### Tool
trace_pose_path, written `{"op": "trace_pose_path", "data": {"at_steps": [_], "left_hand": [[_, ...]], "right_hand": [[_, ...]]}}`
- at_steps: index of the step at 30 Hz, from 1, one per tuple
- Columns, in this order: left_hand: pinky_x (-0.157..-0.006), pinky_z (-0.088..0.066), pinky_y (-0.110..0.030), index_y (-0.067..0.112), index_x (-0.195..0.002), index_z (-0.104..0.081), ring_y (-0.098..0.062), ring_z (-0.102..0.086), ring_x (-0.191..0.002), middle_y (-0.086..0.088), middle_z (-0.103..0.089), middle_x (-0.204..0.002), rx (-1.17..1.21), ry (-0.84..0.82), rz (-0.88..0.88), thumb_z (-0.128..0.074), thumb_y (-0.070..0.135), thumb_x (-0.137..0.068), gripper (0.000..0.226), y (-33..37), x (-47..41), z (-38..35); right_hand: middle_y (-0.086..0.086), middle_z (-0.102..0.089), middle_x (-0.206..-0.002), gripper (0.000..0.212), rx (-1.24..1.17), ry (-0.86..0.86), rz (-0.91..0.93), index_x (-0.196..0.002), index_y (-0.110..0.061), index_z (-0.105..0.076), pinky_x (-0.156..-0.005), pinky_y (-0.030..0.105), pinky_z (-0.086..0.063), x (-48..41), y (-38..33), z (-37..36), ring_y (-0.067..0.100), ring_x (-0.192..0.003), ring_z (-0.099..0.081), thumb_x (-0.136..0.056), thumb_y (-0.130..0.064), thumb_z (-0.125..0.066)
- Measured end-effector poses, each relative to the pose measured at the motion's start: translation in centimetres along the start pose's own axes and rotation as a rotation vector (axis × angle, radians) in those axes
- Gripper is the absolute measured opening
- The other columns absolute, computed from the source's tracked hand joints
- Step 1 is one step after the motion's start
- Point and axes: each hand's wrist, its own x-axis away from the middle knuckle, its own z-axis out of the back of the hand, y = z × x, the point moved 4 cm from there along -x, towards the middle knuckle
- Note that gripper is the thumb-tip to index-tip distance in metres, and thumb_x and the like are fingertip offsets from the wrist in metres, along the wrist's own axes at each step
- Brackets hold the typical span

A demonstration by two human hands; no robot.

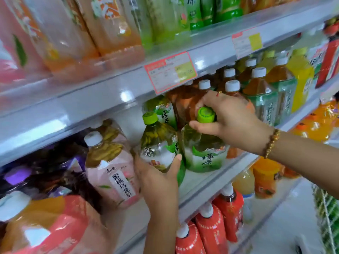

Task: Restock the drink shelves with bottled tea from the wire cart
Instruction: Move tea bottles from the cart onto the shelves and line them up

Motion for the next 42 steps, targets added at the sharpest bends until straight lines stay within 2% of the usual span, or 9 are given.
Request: {"op": "trace_pose_path", "data": {"at_steps": [8, 15, 19, 23, 27, 30, 34, 40, 42], "left_hand": [[-0.084, -0.046, -0.036, -0.009, -0.116, -0.037, -0.039, -0.055, -0.109, -0.025, -0.054, -0.119, -0.081, -0.195, 0.223, -0.083, 0.036, -0.066, 0.081, -2.3, 1.3, -1.8], [-0.089, -0.043, -0.038, -0.008, -0.129, -0.027, -0.038, -0.048, -0.121, -0.025, -0.043, -0.135, -0.112, -0.195, 0.406, -0.078, 0.035, -0.074, 0.087, -1.4, -1.6, -3.6], [-0.098, -0.039, -0.042, -0.013, -0.136, -0.018, -0.041, -0.040, -0.129, -0.029, -0.035, -0.139, -0.114, -0.164, 0.464, -0.075, 0.033, -0.078, 0.093, -2.2, -4.3, -4.6], [-0.101, -0.036, -0.046, -0.018, -0.136, -0.011, -0.043, -0.037, -0.130, -0.033, -0.032, -0.141, -0.179, -0.151, 0.521, -0.064, 0.034, -0.088, 0.089, -2.4, -6.3, -5.7], [-0.108, -0.032, -0.046, -0.019, -0.140, -0.001, -0.044, -0.031, -0.134, -0.035, -0.026, -0.145, -0.192, -0.130, 0.548, -0.058, 0.031, -0.091, 0.090, -3.2, -7.0, -6.3], [-0.096, -0.043, -0.038, -0.013, -0.136, -0.034, -0.040, -0.047, -0.123, -0.028, -0.048, -0.133, -0.198, -0.155, 0.488, -0.051, 0.031, -0.095, 0.062, -3.7, -6.4, -6.6], [-0.093, -0.044, -0.035, -0.013, -0.131, -0.042, -0.038, -0.049, -0.123, -0.028, -0.050, -0.132, -0.235, -0.137, 0.403, -0.052, 0.029, -0.092, 0.058, -2.7, -5.4, -6.9], [-0.081, -0.053, -0.038, -0.002, -0.121, -0.046, -0.032, -0.062, -0.093, -0.017, -0.060, -0.094, 0.497, -0.228, 0.746, -0.053, 0.031, -0.096, 0.042, -2.0, -4.8, -6.6], [-0.076, -0.054, -0.040, 0.006, -0.129, -0.042, -0.031, -0.057, -0.108, -0.021, -0.055, -0.120, 0.784, -0.248, 0.909, -0.050, 0.042, -0.094, 0.051, -1.9, -5.0, -6.8]], "right_hand": [[0.002, -0.058, -0.105, 0.043, -0.083, 0.032, -0.254, -0.111, -0.014, -0.060, -0.077, 0.028, -0.041, -0.2, 0.8, -1.2, 0.018, -0.096, -0.055, -0.079, -0.043, -0.068], [0.003, -0.060, -0.087, 0.046, -0.174, -0.093, -0.473, -0.112, -0.008, -0.060, -0.056, 0.021, -0.037, -1.7, 1.6, -3.1, 0.018, -0.079, -0.056, -0.083, -0.043, -0.065], [0.003, -0.066, -0.095, 0.037, -0.197, -0.115, -0.490, -0.104, -0.014, -0.062, -0.069, 0.026, -0.043, -1.9, 2.3, -3.3, 0.020, -0.088, -0.061, -0.082, -0.044, -0.065], [0.004, -0.062, -0.121, 0.057, -0.198, -0.084, -0.465, -0.128, -0.010, -0.054, -0.089, 0.028, -0.045, -1.6, 2.2, -3.6, 0.020, -0.112, -0.057, -0.084, -0.045, -0.064], [-0.011, -0.061, -0.080, 0.020, -0.251, -0.087, -0.427, -0.099, -0.020, -0.062, -0.061, 0.013, -0.042, -1.5, 2.2, -3.4, 0.007, -0.075, -0.059, -0.087, -0.037, -0.063], [-0.010, -0.060, -0.075, 0.013, -0.271, -0.073, -0.410, -0.092, -0.022, -0.059, -0.046, 0.003, -0.036, -1.4, 2.4, -3.7, -0.003, -0.063, -0.053, -0.088, -0.033, -0.062], [0.006, -0.062, -0.110, 0.032, -0.264, -0.027, -0.407, -0.107, -0.017, -0.062, -0.084, 0.030, -0.050, -1.2, 2.9, -4.9, 0.026, -0.101, -0.057, -0.087, -0.041, -0.059], [0.007, -0.061, -0.107, 0.027, -0.295, -0.006, -0.395, -0.101, -0.020, -0.064, -0.086, 0.044, -0.050, -1.0, 2.9, -4.9, 0.029, -0.104, -0.054, -0.087, -0.042, -0.059], [0.006, -0.061, -0.109, 0.030, -0.286, -0.011, -0.391, -0.104, -0.020, -0.063, -0.087, 0.045, -0.049, -1.0, 2.9, -4.8, 0.028, -0.105, -0.053, -0.086, -0.044, -0.058]]}}
